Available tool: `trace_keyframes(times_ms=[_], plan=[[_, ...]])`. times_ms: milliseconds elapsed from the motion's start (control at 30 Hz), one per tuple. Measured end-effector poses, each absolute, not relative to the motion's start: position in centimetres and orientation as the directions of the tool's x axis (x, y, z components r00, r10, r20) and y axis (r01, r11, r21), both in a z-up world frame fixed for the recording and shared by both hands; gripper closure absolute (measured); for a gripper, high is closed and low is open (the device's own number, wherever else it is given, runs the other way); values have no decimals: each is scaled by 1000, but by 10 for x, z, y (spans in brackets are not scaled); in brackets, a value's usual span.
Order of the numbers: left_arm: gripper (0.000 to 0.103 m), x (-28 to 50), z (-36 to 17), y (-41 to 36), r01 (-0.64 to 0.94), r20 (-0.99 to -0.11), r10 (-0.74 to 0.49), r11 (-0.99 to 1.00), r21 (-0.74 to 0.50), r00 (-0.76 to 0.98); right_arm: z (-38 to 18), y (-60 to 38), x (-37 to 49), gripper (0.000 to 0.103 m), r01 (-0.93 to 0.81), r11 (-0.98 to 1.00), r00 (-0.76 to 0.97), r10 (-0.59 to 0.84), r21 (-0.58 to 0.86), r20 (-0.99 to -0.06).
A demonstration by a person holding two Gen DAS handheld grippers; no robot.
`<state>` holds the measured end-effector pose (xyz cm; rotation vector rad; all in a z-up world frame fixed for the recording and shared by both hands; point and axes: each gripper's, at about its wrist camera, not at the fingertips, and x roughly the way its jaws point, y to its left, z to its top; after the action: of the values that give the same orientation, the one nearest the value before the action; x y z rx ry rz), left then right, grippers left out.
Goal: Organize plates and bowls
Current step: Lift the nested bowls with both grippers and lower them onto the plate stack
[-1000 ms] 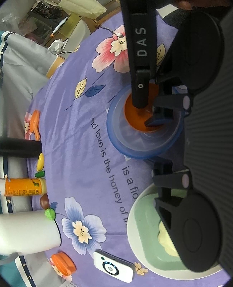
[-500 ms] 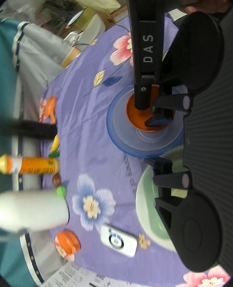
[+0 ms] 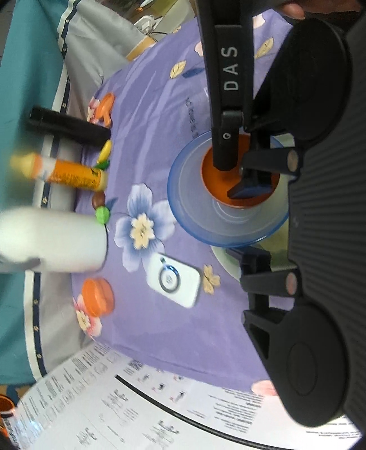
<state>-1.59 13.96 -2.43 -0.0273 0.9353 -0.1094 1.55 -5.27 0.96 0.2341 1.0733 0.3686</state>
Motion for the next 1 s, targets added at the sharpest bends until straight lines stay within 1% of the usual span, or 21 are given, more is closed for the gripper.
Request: trace_keyframes(times_ms=[400, 700, 867, 1000], plan=[[69, -21, -59, 149, 102, -849, -131, 991, -91, 512, -22, -34, 9, 71, -154, 927, 329, 375, 343, -867], [68, -17, -71, 151, 102, -856, -138, 990, -100, 498, -33, -29, 11, 71, -143, 934, 300, 356, 327, -885], [64, -16, -74, 150, 113, -851, -150, 988, -108, 503, -35, -29, 14, 70, -138, 937, 296, 347, 320, -890], [62, -15, -75, 150, 116, -848, -155, 987, -110, 507, -35, -28, 15, 70, -144, 939, 301, 343, 313, -890]])
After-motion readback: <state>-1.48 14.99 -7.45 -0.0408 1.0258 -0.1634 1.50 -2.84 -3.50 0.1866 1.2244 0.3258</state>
